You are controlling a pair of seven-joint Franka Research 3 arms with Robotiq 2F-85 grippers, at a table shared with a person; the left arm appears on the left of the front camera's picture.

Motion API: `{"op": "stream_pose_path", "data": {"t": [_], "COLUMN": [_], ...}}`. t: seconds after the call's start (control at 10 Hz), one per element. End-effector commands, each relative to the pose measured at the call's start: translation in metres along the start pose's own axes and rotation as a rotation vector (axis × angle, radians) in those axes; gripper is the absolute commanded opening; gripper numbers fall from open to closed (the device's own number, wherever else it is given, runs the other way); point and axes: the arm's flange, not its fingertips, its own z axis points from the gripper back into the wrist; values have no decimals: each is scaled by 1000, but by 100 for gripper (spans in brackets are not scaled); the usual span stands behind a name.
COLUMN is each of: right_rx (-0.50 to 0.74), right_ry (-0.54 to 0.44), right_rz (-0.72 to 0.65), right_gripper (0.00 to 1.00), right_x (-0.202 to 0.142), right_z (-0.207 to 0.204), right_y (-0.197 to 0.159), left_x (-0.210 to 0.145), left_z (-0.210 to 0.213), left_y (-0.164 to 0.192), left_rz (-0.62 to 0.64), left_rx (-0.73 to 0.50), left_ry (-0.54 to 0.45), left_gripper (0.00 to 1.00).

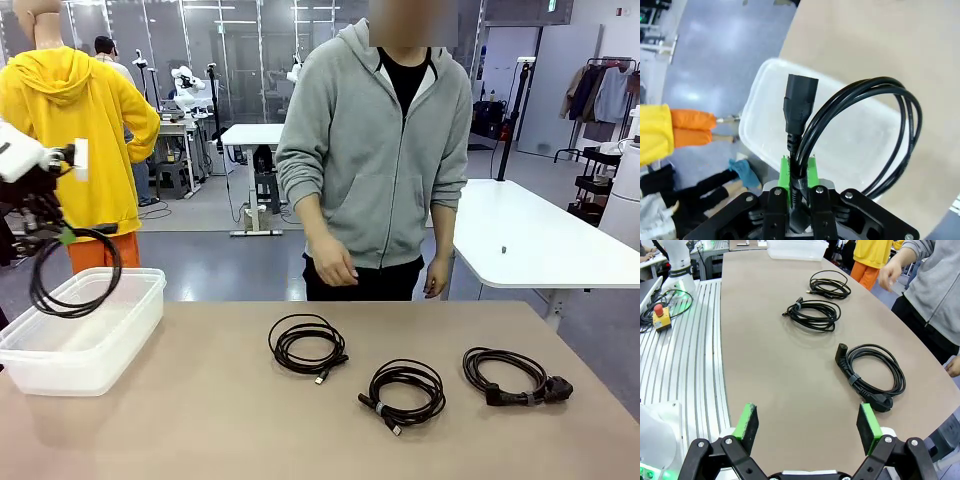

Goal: Organize and store the cables.
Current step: Place the Power Cable into the Organizing box.

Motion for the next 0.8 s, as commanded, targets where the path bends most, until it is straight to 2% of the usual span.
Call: {"op": "stream_pose_path", "data": {"t": [0.0, 0.2, 0.5, 0.7], "right_rx": [-5, -5, -5, -5], "right_ry": [-5, -5, -5, -5], "right_rz": [0, 0, 0, 0], "right_gripper": [100, 100, 100, 100], "right_x": [1, 1, 1, 1], "right_z": [0, 0, 0, 0], "right_y": [-1, -1, -1, -1], "left_x": [-11, -25, -34, -37], "left_z": [-7, -26, -66, -96], "left_y": [12, 23, 20, 11], "left_rz": [54, 89, 87, 124], "left_rx": [27, 35, 92, 88], "left_ry": [-29, 1, 108, 97], "left_gripper": [15, 15, 15, 15]}}
